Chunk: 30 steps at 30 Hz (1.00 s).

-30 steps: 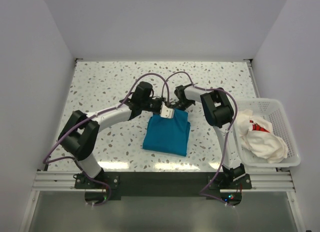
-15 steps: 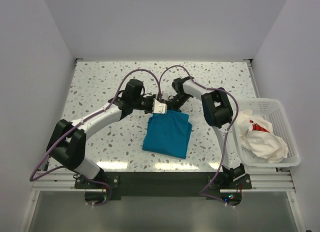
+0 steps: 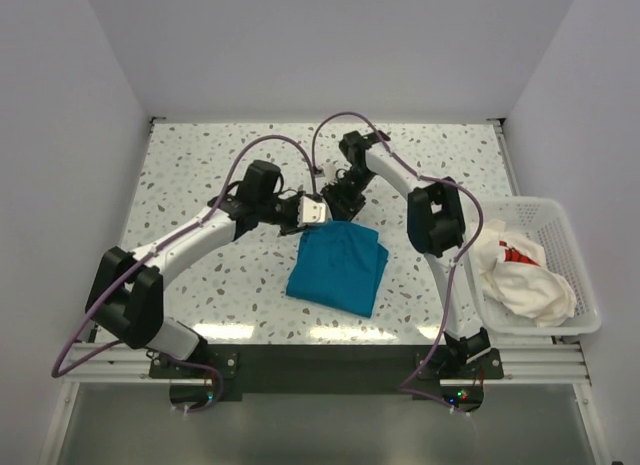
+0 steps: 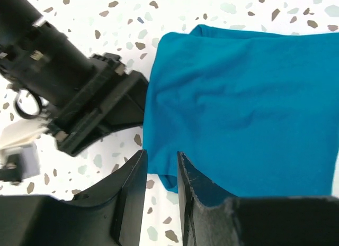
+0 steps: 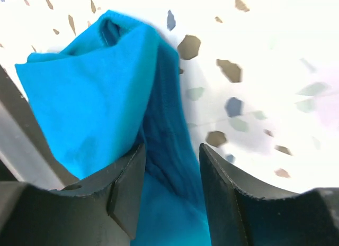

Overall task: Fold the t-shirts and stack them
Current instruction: Fold the tshirt

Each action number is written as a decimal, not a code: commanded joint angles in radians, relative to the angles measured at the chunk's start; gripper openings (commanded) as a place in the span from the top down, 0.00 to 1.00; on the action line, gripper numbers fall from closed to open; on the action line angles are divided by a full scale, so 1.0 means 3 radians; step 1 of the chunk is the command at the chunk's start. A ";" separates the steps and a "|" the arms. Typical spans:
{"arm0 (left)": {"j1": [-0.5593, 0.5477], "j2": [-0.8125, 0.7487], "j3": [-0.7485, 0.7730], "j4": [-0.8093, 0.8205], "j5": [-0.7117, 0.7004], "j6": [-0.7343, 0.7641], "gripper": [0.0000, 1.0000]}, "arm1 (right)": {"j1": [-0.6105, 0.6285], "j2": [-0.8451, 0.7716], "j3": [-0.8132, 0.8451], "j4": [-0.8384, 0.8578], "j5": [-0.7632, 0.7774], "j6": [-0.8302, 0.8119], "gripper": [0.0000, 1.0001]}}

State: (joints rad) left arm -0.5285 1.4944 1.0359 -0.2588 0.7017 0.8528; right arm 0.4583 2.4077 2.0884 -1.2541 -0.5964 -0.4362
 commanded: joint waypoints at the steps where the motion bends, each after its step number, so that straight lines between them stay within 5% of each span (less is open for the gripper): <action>1: 0.0064 -0.0088 0.0029 -0.0221 0.0151 -0.0025 0.67 | 0.0022 -0.0126 0.0324 -0.0181 0.0285 -0.0110 0.50; 8: 0.0268 0.0192 0.0284 -0.0619 0.0391 -0.0189 0.67 | -0.0029 -0.0309 0.0454 -0.0325 0.0720 -0.0391 0.48; 16: 0.0591 0.1577 0.1874 -0.2106 0.1102 0.0123 0.59 | -0.0638 -0.0417 0.0141 -0.0600 0.0184 -0.0509 0.46; 21: 0.0693 0.2049 0.2355 -0.2098 0.1143 -0.0270 0.46 | -0.0761 -0.0514 -0.0308 -0.0524 -0.0194 -0.0627 0.44; 30: 0.0703 0.2658 0.2709 -0.2445 0.1153 -0.0225 0.43 | -0.0761 -0.0412 -0.0647 -0.0089 -0.0548 -0.0448 0.37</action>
State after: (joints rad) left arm -0.3225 2.2711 1.8038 -0.9092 1.0016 0.7773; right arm 0.2276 2.3150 1.8828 -1.3144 -0.6739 -0.5789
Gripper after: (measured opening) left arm 0.570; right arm 0.623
